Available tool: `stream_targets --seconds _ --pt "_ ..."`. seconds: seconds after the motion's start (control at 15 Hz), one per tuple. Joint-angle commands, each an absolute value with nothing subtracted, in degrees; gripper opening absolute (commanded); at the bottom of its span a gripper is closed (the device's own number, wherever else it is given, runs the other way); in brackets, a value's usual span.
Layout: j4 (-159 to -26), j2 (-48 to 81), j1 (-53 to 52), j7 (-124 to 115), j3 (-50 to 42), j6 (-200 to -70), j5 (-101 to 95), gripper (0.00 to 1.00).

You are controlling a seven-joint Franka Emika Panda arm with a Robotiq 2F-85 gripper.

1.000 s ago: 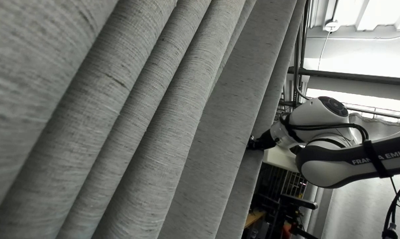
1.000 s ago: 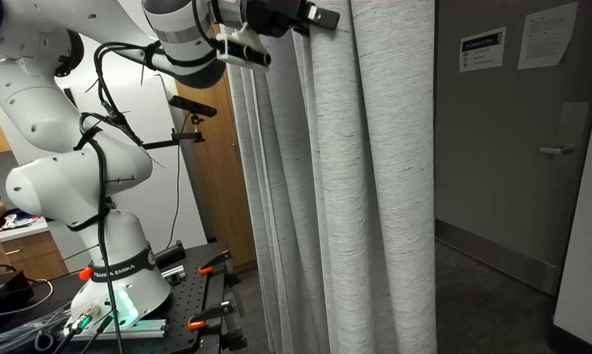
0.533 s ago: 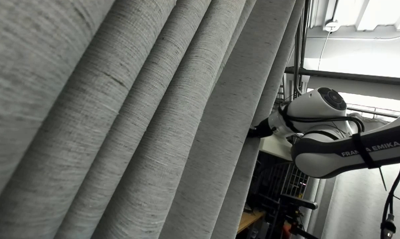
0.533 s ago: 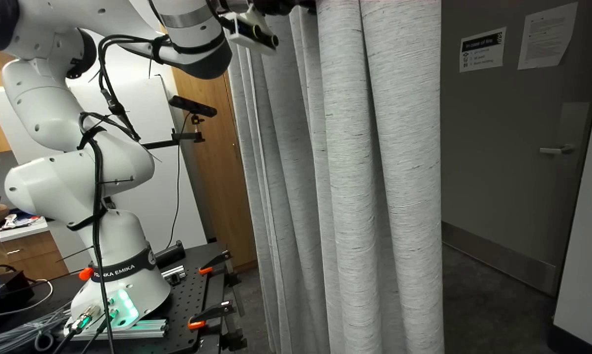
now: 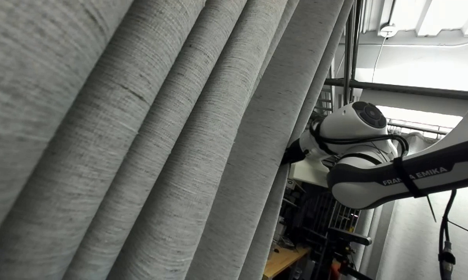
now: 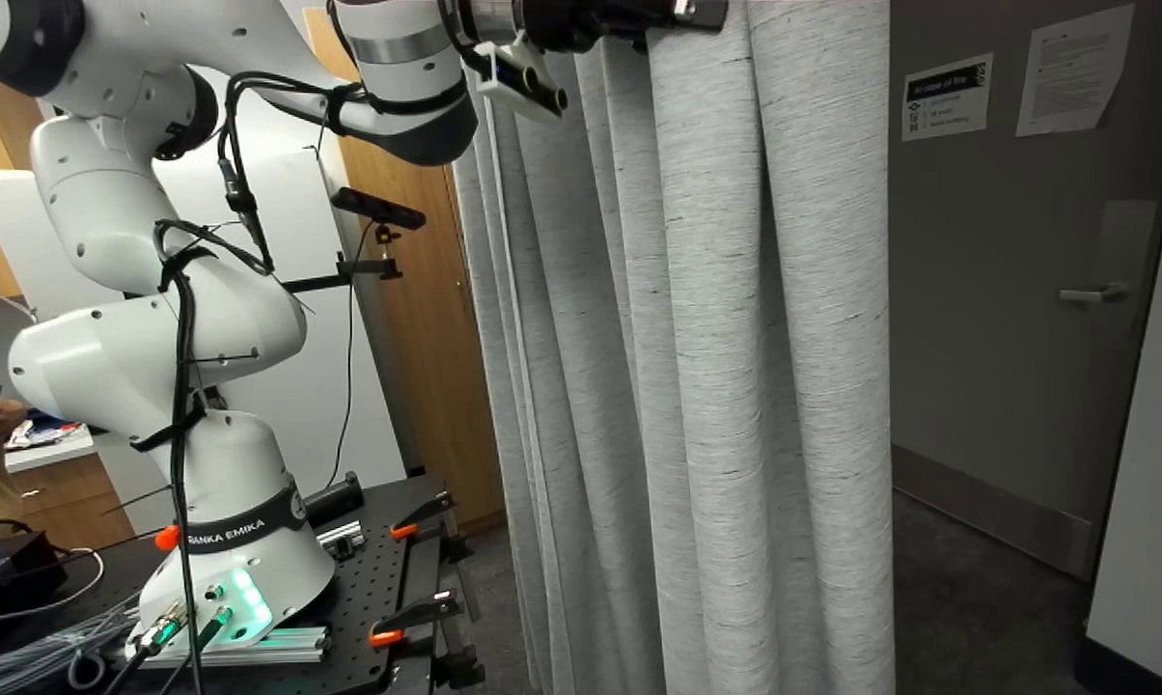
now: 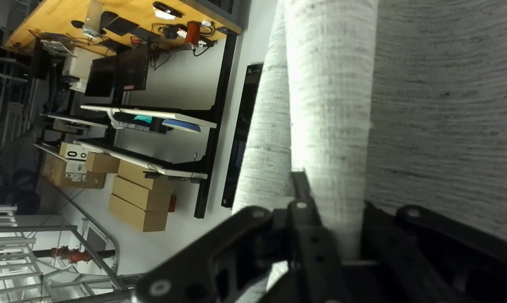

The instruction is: Pull the curtain to the left

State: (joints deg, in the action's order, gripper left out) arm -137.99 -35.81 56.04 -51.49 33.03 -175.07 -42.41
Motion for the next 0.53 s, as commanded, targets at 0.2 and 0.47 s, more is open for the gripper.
stream_targets --seconds 0.2,0.47 --pt "-134.18 -34.67 57.0 -51.83 42.37 -176.04 -43.48 0.0" --pt "-131.03 -33.29 54.87 -50.12 48.76 -177.62 -43.81 0.0"
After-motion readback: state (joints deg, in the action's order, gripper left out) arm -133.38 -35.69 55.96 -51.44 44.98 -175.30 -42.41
